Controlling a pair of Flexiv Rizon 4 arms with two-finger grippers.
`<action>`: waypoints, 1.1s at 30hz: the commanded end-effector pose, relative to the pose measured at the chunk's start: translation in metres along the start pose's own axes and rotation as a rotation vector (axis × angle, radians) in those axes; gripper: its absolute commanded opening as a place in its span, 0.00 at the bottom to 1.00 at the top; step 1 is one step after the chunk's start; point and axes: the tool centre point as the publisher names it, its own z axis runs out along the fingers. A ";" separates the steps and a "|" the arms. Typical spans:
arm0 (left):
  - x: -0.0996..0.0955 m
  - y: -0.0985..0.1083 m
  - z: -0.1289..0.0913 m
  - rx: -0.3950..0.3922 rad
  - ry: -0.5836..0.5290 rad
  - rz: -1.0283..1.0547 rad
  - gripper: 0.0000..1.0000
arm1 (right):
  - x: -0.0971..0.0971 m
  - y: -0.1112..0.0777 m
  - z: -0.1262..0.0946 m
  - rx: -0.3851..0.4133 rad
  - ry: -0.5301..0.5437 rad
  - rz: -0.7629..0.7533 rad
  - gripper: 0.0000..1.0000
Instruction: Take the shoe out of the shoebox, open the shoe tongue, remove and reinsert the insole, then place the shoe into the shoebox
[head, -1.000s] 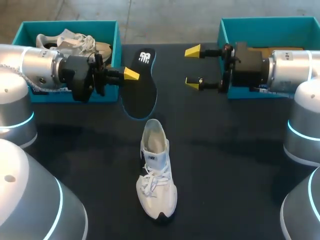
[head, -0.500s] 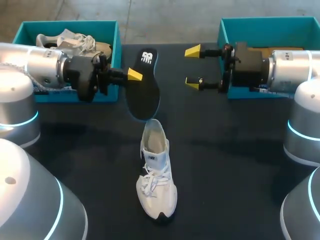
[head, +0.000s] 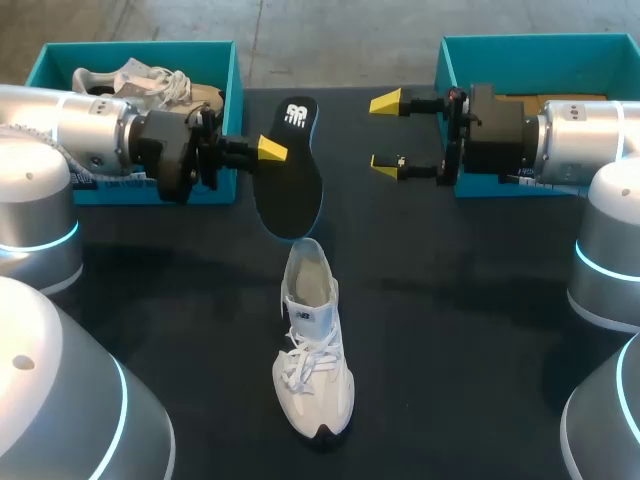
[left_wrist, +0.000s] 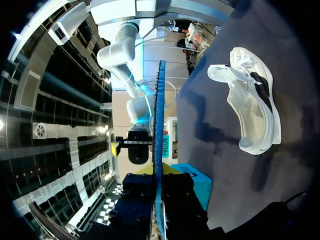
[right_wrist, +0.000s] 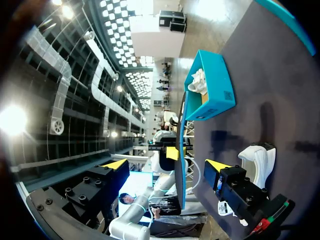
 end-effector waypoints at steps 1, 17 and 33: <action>0.001 0.000 0.001 -0.002 0.000 0.002 0.00 | 0.000 0.000 0.002 -0.003 0.000 0.000 1.00; 0.001 0.000 0.001 -0.002 0.000 0.002 0.00 | -0.003 -0.004 0.024 0.077 -0.084 -0.001 1.00; 0.001 0.000 0.001 -0.002 0.000 0.002 0.00 | -0.025 -0.026 0.051 0.117 -0.049 0.033 1.00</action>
